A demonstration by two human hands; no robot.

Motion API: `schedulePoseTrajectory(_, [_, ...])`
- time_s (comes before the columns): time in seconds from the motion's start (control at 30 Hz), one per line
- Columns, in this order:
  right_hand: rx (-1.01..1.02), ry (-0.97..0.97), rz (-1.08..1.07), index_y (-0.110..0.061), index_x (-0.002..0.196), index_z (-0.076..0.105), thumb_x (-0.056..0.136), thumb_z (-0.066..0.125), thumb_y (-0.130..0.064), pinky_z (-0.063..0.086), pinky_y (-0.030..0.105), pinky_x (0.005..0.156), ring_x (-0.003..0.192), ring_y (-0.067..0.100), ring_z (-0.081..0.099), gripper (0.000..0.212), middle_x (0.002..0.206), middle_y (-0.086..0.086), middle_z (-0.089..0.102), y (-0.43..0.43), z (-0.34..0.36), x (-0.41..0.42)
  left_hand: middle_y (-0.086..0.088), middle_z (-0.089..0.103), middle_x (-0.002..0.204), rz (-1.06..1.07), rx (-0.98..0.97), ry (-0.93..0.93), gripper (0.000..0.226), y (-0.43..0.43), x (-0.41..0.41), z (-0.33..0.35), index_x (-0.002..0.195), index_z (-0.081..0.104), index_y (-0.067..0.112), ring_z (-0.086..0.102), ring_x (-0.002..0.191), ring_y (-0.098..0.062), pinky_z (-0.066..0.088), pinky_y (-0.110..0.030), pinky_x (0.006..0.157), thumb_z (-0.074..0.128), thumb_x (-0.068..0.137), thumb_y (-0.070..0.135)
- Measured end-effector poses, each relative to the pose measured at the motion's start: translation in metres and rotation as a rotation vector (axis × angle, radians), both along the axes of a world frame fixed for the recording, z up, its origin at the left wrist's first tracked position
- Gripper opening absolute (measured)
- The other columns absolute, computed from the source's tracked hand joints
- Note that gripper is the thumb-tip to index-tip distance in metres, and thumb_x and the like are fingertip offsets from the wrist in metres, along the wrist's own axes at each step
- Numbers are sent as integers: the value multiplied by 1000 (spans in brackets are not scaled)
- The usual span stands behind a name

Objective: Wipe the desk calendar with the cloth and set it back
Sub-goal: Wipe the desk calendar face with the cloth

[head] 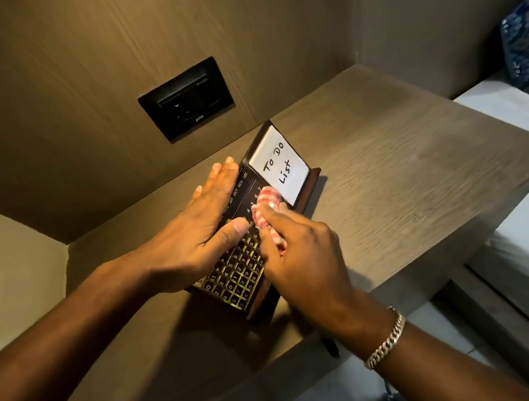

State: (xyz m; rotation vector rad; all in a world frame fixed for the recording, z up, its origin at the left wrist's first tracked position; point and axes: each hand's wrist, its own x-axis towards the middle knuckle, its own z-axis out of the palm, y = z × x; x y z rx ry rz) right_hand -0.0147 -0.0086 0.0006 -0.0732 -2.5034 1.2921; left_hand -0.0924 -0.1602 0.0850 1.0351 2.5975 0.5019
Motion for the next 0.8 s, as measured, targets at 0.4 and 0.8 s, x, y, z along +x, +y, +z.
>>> schedulePoseTrajectory(0.4, [-18, 36, -8, -23, 115, 71, 85, 61, -25, 59, 35, 75, 87, 16, 69, 31, 104, 0, 75, 26, 6, -7, 16, -21, 158, -40, -12, 38, 91, -1, -2, -3, 150, -15, 31, -20, 143, 6, -11, -20, 115, 10, 79, 81])
schedulePoseTrajectory(0.8, [-55, 157, 50, -21, 115, 72, 86, 65, -20, 56, 36, 85, 103, 13, 67, 31, 113, -1, 74, 33, 24, -19, 9, -21, 160, -72, -74, 104, 90, 1, -6, 0, 150, -15, 28, -21, 143, 4, -11, -24, 116, 8, 80, 79])
